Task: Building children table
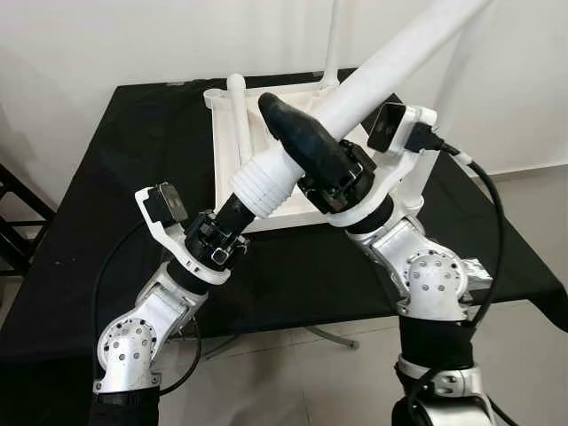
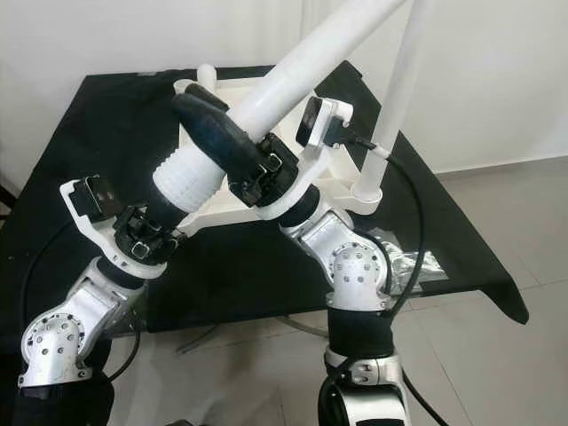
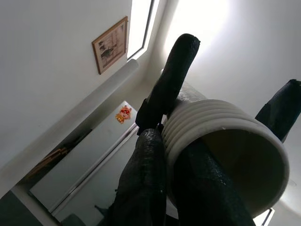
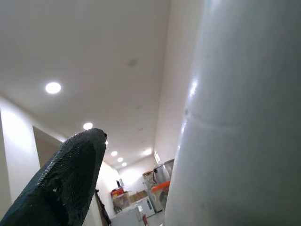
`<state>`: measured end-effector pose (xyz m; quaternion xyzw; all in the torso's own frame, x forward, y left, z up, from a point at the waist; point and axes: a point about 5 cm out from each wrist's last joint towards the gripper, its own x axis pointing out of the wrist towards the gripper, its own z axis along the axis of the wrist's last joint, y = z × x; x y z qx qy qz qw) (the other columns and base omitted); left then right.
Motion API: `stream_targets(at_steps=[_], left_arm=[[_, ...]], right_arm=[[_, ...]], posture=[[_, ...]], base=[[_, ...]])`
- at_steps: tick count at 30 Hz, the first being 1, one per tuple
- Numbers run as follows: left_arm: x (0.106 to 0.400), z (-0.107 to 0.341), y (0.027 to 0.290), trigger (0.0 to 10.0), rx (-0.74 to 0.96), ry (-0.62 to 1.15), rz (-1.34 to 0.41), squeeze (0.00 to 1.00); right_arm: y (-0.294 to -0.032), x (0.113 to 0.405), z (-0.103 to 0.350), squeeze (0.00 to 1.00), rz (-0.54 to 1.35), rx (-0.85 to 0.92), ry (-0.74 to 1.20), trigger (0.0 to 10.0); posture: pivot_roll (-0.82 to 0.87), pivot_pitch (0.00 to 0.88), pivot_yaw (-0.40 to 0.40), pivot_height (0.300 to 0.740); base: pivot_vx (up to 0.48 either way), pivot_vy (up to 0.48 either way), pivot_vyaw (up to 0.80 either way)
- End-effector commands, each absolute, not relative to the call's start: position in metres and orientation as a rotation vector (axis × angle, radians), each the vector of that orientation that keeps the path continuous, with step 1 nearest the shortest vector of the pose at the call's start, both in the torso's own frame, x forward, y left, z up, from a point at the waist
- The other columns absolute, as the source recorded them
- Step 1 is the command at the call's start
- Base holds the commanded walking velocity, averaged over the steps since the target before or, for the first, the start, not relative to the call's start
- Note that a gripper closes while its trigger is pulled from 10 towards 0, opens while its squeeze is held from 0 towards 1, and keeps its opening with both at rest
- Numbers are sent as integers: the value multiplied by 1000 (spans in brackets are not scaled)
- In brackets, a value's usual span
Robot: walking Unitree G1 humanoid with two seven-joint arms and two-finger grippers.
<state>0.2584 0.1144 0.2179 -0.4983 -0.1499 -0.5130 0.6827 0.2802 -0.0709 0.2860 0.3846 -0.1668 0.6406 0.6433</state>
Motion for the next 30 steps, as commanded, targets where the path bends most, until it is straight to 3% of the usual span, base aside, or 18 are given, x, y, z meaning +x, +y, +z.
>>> stream_targets(at_steps=[1, 6, 7, 8, 9, 10, 30], left_arm=[[253, 216, 111, 0, -1083, -305, -1194, 0], [248, 212, 106, 0, -1071, -274, -1232, 0], [246, 211, 106, 0, -1072, -268, -1239, 0], [245, 209, 106, 0, -1072, -262, -1242, 0], [245, 209, 106, 0, -1072, -262, -1242, 0], [245, 208, 106, 0, -1073, -258, -1243, 0], [244, 200, 106, 0, -1069, -238, -1240, 0]], right_arm=[[-66, 274, 288, 0, 1520, 861, -375, 10000], [-67, 272, 290, 0, 1553, 855, -381, 10000], [-68, 271, 290, 0, 1558, 863, -386, 7137], [-70, 270, 291, 0, 1567, 871, -393, 863], [-70, 270, 291, 0, 1567, 871, -393, 863], [-73, 269, 292, 0, 1576, 879, -400, 0], [-79, 263, 292, 0, 1613, 880, -393, 0]], posture=[[-6, 63, -11, 740], [-7, 61, -11, 740], [-7, 61, -11, 740], [-10, 61, -9, 740], [-10, 61, -9, 740], [-10, 61, -9, 740], [-27, 64, -13, 740]], base=[[0, 0, 0], [0, 0, 0], [0, 0, 0], [0, 0, 0], [0, 0, 0], [0, 0, 0], [0, 0, 0]])
